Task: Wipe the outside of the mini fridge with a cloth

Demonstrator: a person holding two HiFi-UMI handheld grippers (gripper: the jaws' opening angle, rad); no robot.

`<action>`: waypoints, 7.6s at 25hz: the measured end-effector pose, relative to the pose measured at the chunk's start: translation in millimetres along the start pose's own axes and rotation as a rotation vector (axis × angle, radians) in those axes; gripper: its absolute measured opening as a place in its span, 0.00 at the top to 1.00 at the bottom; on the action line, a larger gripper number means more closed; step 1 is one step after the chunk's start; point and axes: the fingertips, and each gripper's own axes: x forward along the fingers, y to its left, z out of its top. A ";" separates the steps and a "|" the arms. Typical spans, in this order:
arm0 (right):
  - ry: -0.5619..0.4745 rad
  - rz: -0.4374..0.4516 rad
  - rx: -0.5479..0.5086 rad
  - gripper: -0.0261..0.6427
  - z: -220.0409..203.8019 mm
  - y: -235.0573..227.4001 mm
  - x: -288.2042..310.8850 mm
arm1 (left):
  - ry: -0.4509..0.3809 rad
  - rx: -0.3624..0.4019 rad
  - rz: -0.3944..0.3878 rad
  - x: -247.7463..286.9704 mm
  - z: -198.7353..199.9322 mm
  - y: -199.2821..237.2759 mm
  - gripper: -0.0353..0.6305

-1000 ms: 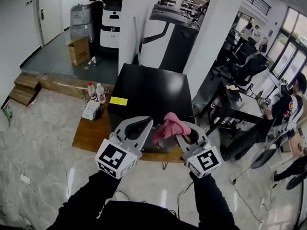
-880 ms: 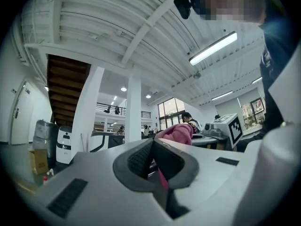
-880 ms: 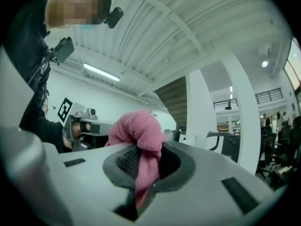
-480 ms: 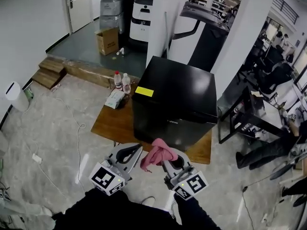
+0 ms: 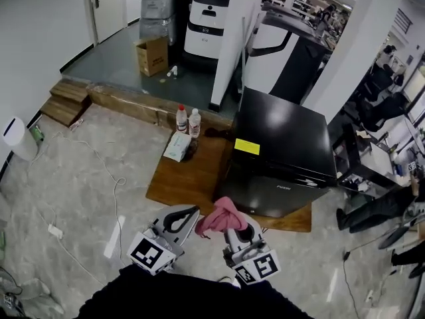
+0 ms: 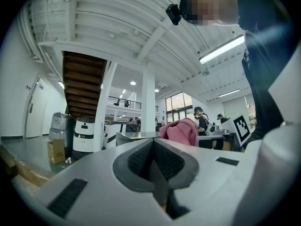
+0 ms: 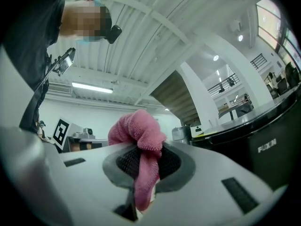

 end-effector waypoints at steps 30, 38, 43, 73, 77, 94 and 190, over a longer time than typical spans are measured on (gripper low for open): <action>-0.042 -0.186 0.118 0.89 -81.1 -66.1 285.8 | -0.037 0.035 -0.067 75.9 2.1 304.4 0.94; -0.140 -0.359 0.241 0.89 -87.0 -140.9 326.5 | -0.039 0.047 -0.191 151.9 -7.1 354.5 0.94; -0.228 -0.532 0.305 0.89 -90.9 -197.9 348.9 | -0.023 0.028 -0.335 213.1 -14.9 380.9 0.94; -0.740 -1.001 0.876 0.86 -141.6 -367.8 319.3 | 0.035 0.054 -0.759 366.3 -55.7 354.2 0.94; -0.749 -1.025 0.926 0.87 -168.5 -371.2 312.1 | 0.084 0.025 -0.765 370.4 -89.5 353.3 0.94; -0.693 -1.154 1.053 0.88 -335.1 -394.7 272.6 | 0.377 0.082 -0.771 377.8 -272.4 334.9 0.94; -0.713 -1.342 1.429 0.89 -488.2 -281.0 129.1 | 0.731 -0.028 -0.951 259.4 -430.4 215.7 0.94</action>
